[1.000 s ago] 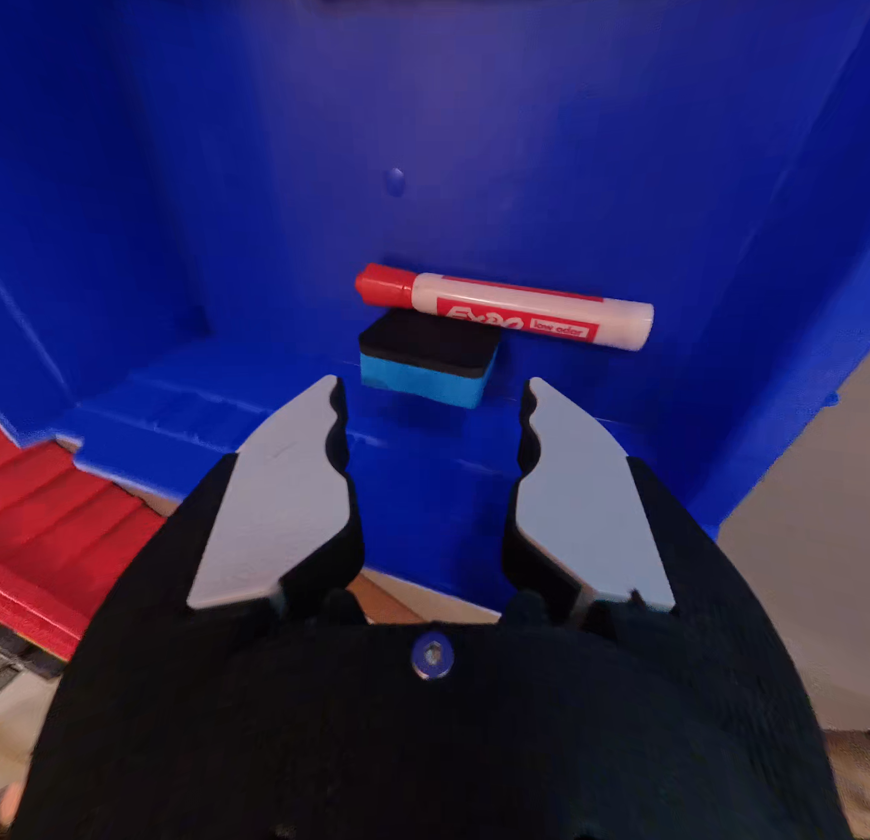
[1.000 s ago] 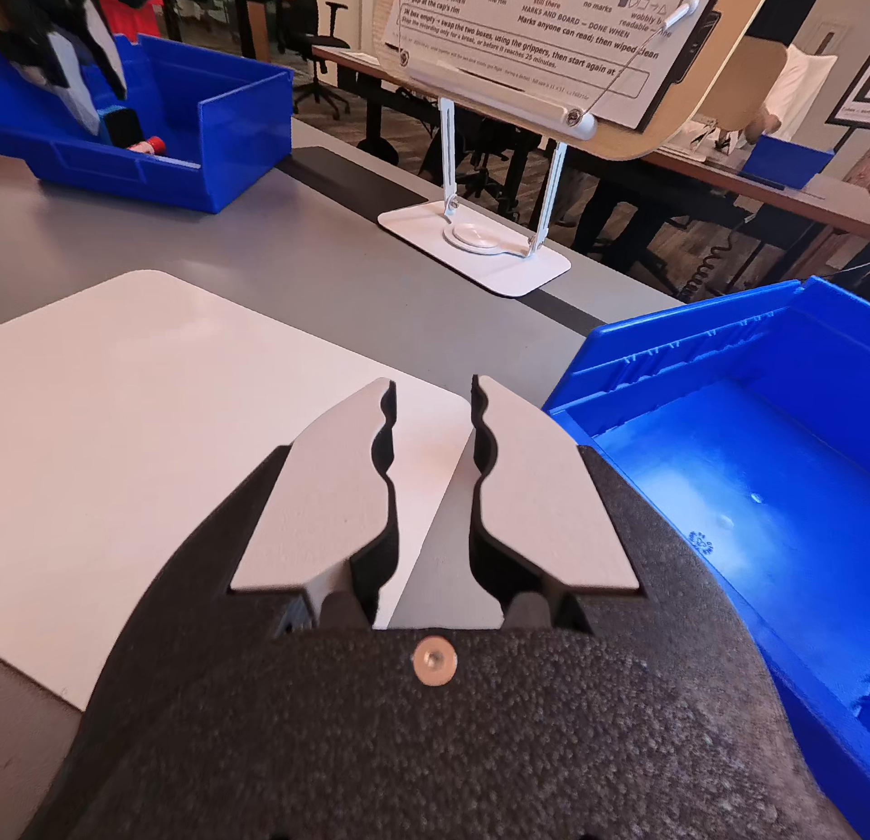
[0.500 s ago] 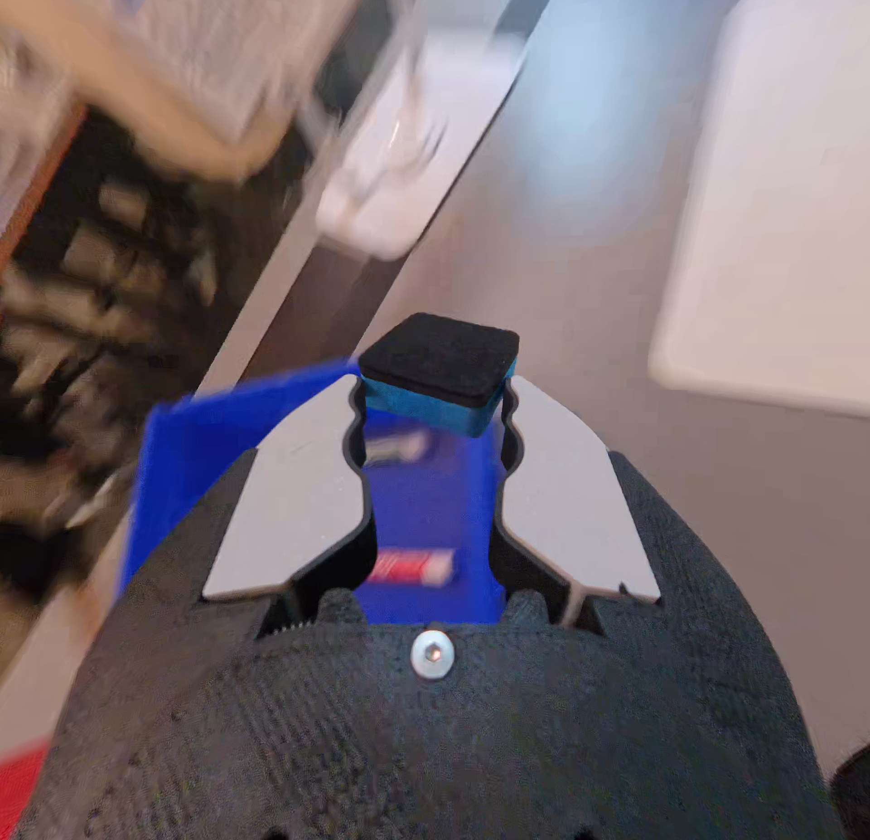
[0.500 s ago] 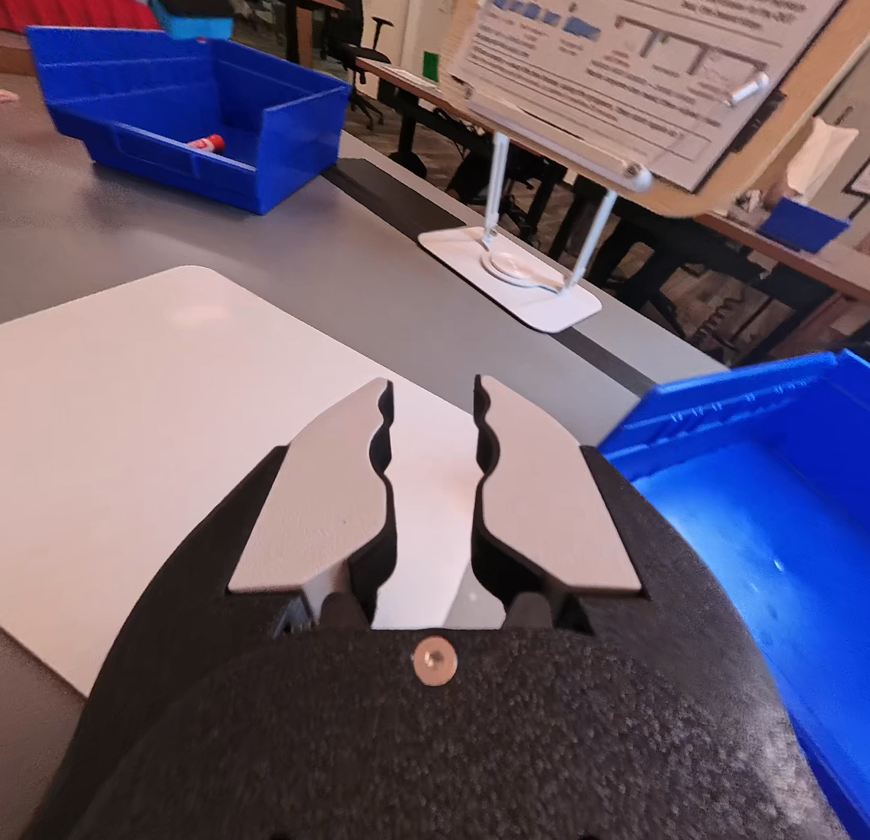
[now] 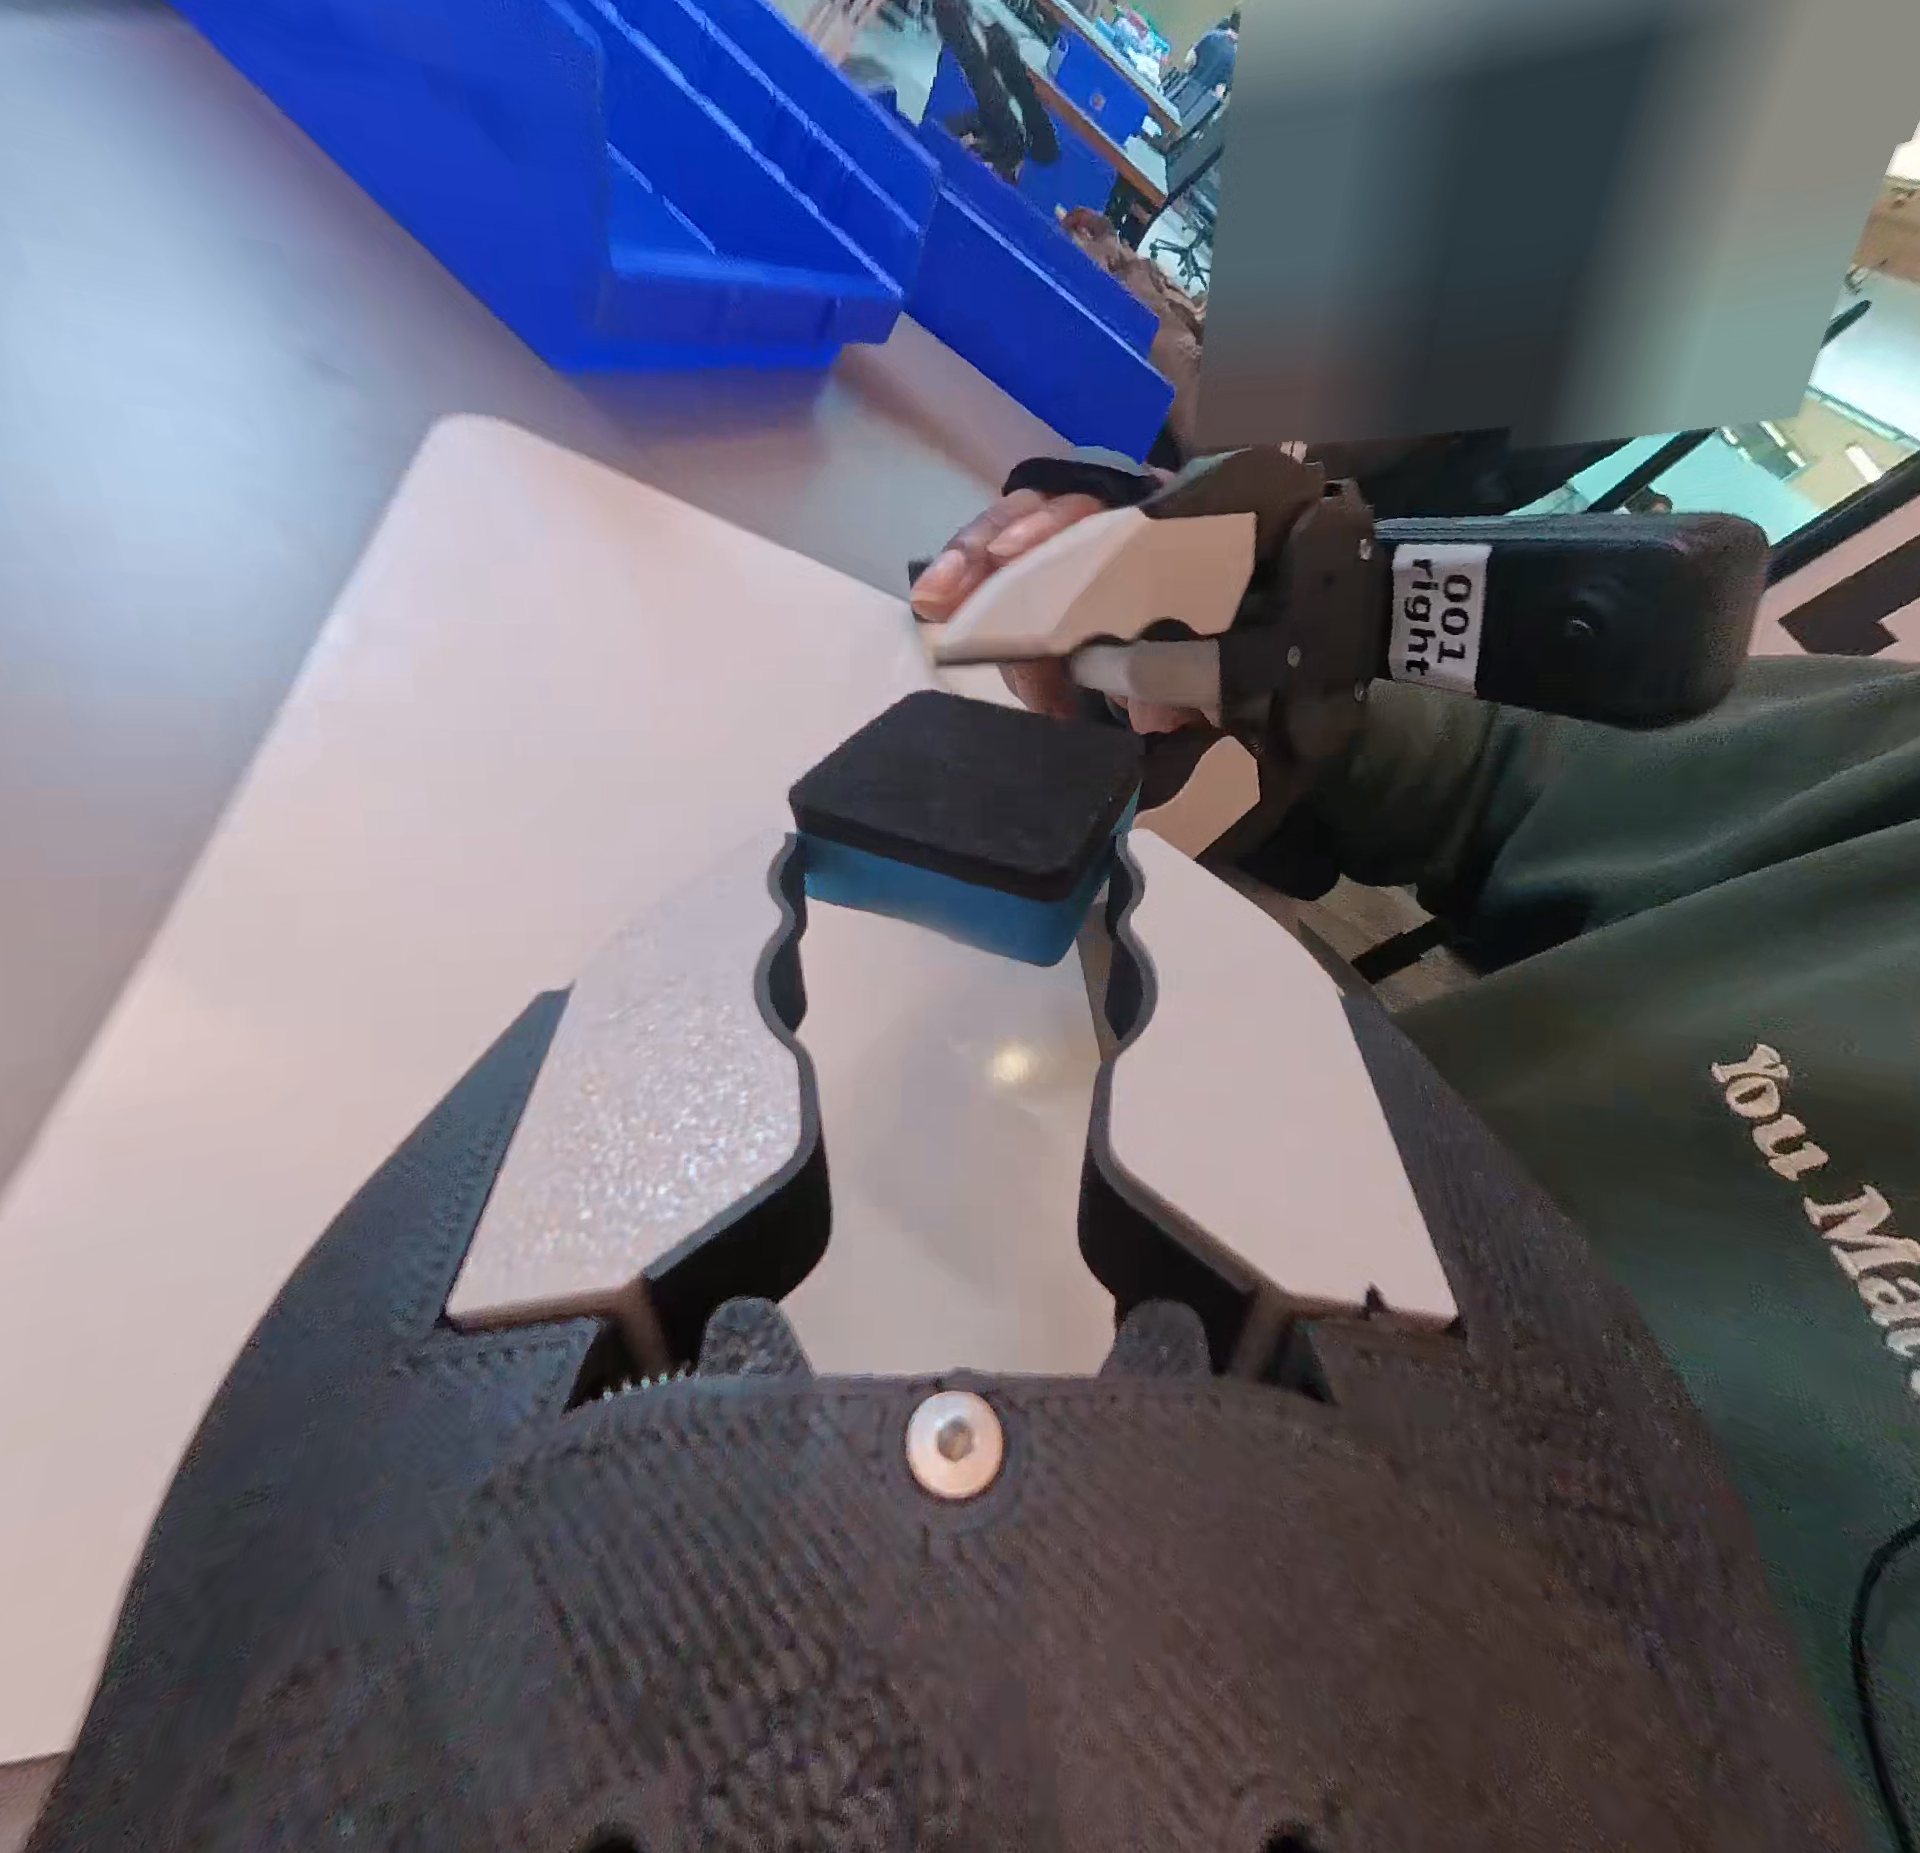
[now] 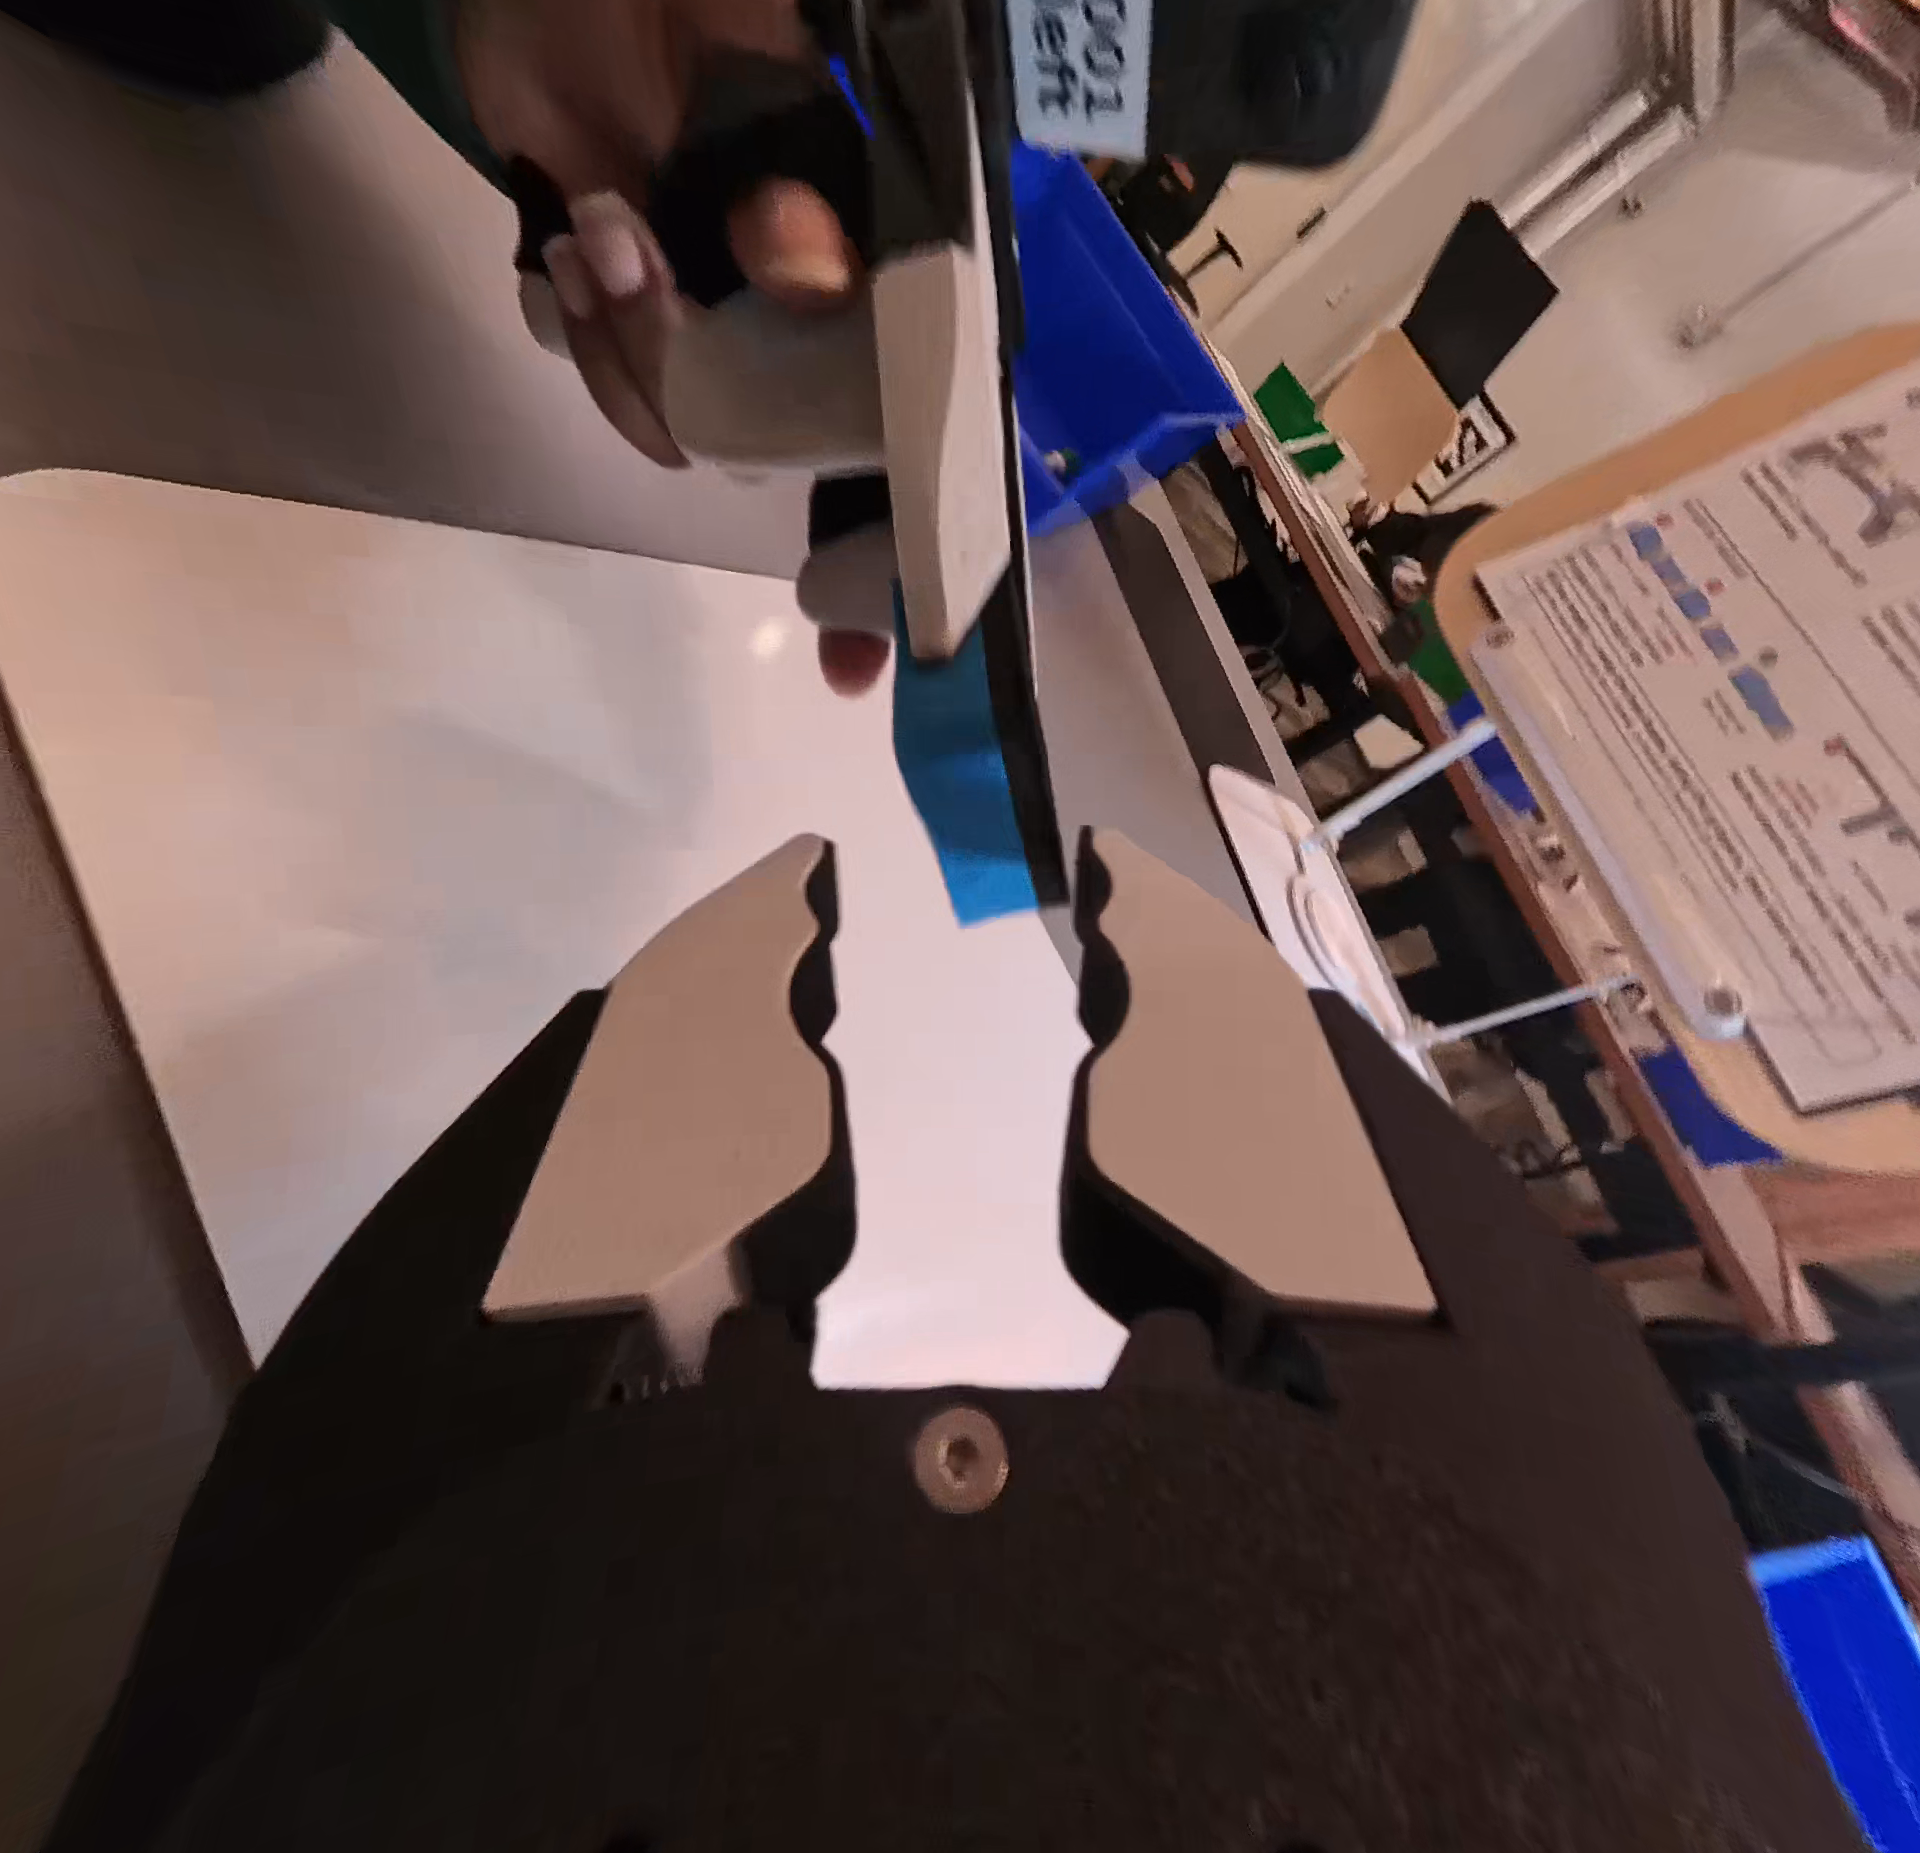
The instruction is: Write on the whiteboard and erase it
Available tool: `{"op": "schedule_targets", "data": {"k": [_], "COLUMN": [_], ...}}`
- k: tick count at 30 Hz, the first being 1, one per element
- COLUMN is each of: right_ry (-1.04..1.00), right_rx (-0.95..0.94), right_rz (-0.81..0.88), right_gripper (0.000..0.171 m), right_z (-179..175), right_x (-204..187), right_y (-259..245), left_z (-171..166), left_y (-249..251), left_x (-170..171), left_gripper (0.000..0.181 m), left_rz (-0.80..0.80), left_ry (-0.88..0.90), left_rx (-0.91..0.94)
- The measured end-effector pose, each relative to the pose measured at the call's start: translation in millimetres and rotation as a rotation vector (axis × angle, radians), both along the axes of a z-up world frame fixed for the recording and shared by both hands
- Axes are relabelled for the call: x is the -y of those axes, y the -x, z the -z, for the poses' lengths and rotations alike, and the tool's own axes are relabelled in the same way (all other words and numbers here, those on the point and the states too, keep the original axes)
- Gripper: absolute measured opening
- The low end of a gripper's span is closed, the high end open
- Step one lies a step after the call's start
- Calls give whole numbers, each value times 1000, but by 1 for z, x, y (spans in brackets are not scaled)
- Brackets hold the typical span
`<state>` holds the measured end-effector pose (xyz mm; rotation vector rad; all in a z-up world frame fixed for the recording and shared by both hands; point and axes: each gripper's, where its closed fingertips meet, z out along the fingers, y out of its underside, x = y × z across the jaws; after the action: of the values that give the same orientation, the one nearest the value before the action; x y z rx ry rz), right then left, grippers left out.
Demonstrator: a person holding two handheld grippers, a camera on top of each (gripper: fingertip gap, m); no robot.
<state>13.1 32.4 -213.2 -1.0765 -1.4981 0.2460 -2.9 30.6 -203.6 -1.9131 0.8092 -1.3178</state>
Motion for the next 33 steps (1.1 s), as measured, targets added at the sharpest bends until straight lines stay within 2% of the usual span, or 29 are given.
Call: {"op": "schedule_targets", "data": {"k": [2, 5, 7, 11, 13, 15, 16, 18, 19, 21, 23, 25, 27, 29, 31, 33], "right_ry": [-26, 87, 341, 939, 1105, 1150, 1145, 1070, 1001, 802, 576, 412, 280, 141, 185, 265], "right_rx": [13, 6, -98, -222, -200, -157, -136, -149, -166, -213, -193, -117, 1, 88, 78, 33], "right_rz": [-25, -44, -93, -293, -357, -360, -353, -297, -256, -162, -95, -78, -48, 6, 18, 102], "right_gripper": [25, 24, 23, 23, 23, 23, 23, 25, 34, 64, 76, 73, 57, 55, 54, 54], "right_z": [2, 6, -5, -18, -14, -7, -3, -1, -2, -12, -20, -17, -2, 7, 3, -3], "right_x": [6, 8, 13, 26, 35, 40, 41, 33, 26, 11, 4, 9, 10, 0, -6, -33], "right_y": [6, 7, 4, -8, -10, -8, -7, -6, -5, -6, -7, 0, 9, 11, 11, 4], "left_z": [9, 15, 9, 3, 0, 0, 0, 5, 4, 2, 6, 8, 11, 16, 14, 8], "left_y": [-4, -4, -4, -1, -5, -11, -12, -11, -10, -5, 0, 0, -4, -4, -2, 6], "left_x": [5, 8, 14, 15, 22, 32, 37, 35, 31, 22, 13, 11, 12, 6, 1, -14], "left_gripper": [56, 56, 54, 62, 60, 40, 21, 21, 21, 21, 21, 21, 21, 21, 21, 24], "left_rz": [13, 27, 79, 115, 138, 183, 210, 192, 165, 121, 77, 68, 71, 39, 18, -63], "left_ry": [24, 59, 47, -160, -169, -144, -147, -141, -104, -4, 92, 178, 209, 213, 219, 182], "left_rx": [-15, -14, 31, -32, -12, 16, 21, -12, -10, 38, 73, 113, 116, 98, 143, 162]}}
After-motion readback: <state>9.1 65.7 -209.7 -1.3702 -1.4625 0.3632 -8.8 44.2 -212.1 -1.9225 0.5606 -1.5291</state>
